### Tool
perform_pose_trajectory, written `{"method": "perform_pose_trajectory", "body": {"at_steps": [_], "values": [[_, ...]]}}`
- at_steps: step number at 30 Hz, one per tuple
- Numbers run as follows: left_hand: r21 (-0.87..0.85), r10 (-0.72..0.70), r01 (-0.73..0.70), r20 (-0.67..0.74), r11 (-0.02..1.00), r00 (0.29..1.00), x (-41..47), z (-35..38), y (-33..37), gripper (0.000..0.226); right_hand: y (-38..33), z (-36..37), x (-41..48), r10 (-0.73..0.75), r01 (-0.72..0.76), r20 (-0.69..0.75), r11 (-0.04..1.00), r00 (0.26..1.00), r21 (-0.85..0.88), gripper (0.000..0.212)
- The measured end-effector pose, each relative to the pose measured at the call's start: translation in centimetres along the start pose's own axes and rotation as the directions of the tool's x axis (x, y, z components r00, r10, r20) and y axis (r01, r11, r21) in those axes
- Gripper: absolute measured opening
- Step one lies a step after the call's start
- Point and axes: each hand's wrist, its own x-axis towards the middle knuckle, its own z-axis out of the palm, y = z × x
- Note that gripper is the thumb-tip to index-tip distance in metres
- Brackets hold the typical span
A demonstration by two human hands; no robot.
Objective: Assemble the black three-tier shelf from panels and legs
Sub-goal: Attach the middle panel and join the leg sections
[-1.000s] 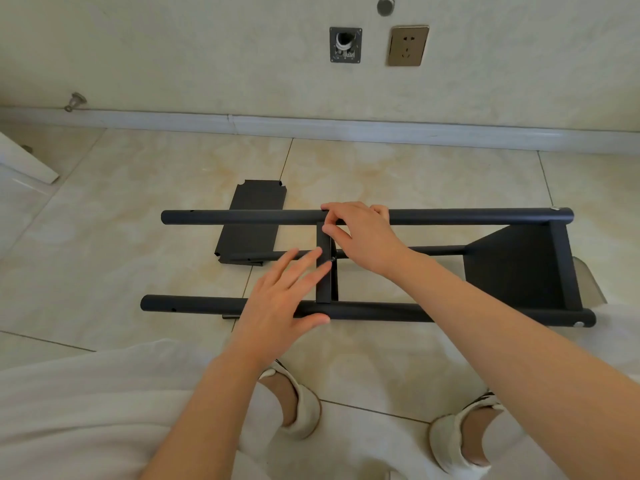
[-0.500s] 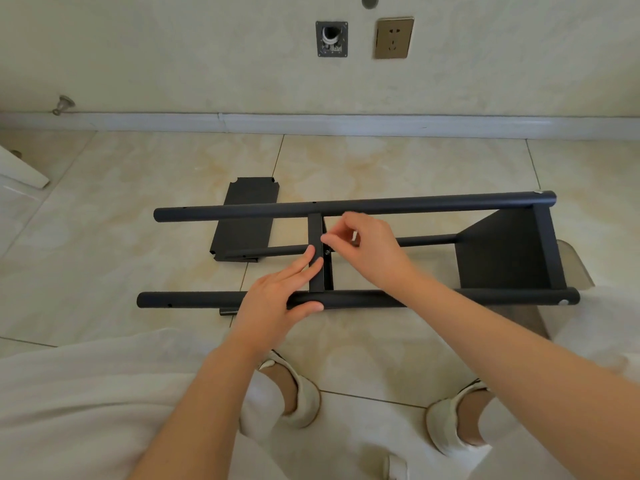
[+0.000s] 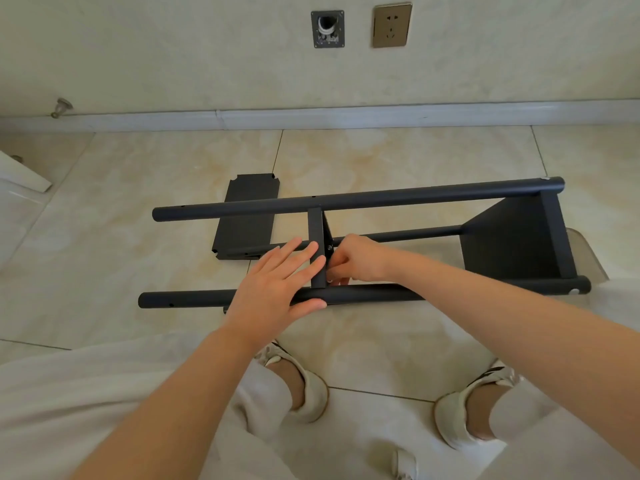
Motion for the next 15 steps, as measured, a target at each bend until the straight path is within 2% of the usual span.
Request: {"method": "perform_pose_trajectory", "body": {"at_steps": [4,8,15], "values": [[0.009,0.062,-0.062,-0.035,0.998,0.997,-0.3,0.7,-0.2,0.063,0.4,-0.2,0.4,0.036,-0.040,0.043,0.994,0.998,0.106,0.015],[-0.120,0.039,-0.046,-0.054,0.992,0.998,-0.8,1.2,0.0,0.062,1.0,-0.2,0.9,0.133,-0.156,0.110,0.958,0.985,0.240,0.011],[-0.135,0.038,-0.045,-0.047,0.990,0.998,-0.9,1.5,-0.1,0.060,0.9,-0.1,2.3,0.170,-0.216,0.191,0.944,0.967,0.250,0.006]]}}
